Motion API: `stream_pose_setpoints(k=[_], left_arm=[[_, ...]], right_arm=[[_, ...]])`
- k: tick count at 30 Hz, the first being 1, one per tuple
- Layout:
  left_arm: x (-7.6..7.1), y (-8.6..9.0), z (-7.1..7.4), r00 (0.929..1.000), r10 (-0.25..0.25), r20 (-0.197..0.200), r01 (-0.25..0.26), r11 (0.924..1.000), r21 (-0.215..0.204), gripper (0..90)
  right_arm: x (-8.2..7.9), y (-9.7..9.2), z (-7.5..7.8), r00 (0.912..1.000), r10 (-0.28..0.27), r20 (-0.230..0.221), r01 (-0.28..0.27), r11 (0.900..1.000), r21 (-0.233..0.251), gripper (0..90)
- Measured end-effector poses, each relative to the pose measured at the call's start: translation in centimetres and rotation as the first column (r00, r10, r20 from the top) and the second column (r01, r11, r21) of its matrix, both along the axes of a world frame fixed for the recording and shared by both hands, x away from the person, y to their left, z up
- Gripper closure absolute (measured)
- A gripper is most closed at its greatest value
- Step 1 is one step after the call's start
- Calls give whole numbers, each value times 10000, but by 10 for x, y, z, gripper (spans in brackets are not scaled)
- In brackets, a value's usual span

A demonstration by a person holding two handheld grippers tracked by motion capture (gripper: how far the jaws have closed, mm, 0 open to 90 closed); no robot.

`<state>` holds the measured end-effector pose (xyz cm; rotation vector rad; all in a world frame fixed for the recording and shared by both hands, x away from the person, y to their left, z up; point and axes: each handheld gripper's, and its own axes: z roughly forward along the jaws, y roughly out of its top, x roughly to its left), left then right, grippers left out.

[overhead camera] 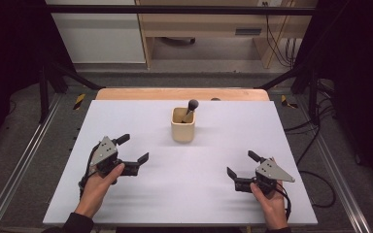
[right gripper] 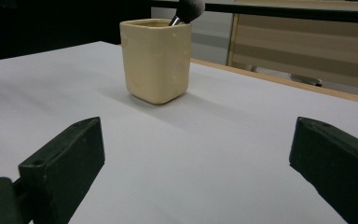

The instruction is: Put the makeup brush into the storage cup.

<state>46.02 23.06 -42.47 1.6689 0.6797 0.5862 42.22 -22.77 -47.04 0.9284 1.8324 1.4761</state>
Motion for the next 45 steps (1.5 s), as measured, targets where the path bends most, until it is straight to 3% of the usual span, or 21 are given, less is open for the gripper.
stream_pose_setpoints(k=[16, 25, 36, 45], left_arm=[[-13, 33, -20, 9987, 507, 79, -509, 9984, 227, 17], [-21, 46, -29, 9979, 568, 300, -579, 9977, 364, 17], [-27, 61, -36, 9957, 701, 599, -689, 9974, -213, 17], [-35, 63, -44, 9956, 591, 724, -579, 9982, -180, 17]], right_arm=[[-1, -1, 0, 10000, -21, -90, 22, 10000, 22, 28], [-1, -3, 1, 9999, -68, 100, 69, 9999, -88, 33], [-2, -10, 0, 9990, -347, 297, 349, 9994, -80, 33], [-6, -23, -1, 9966, -638, 525, 632, 9979, 132, 37]])
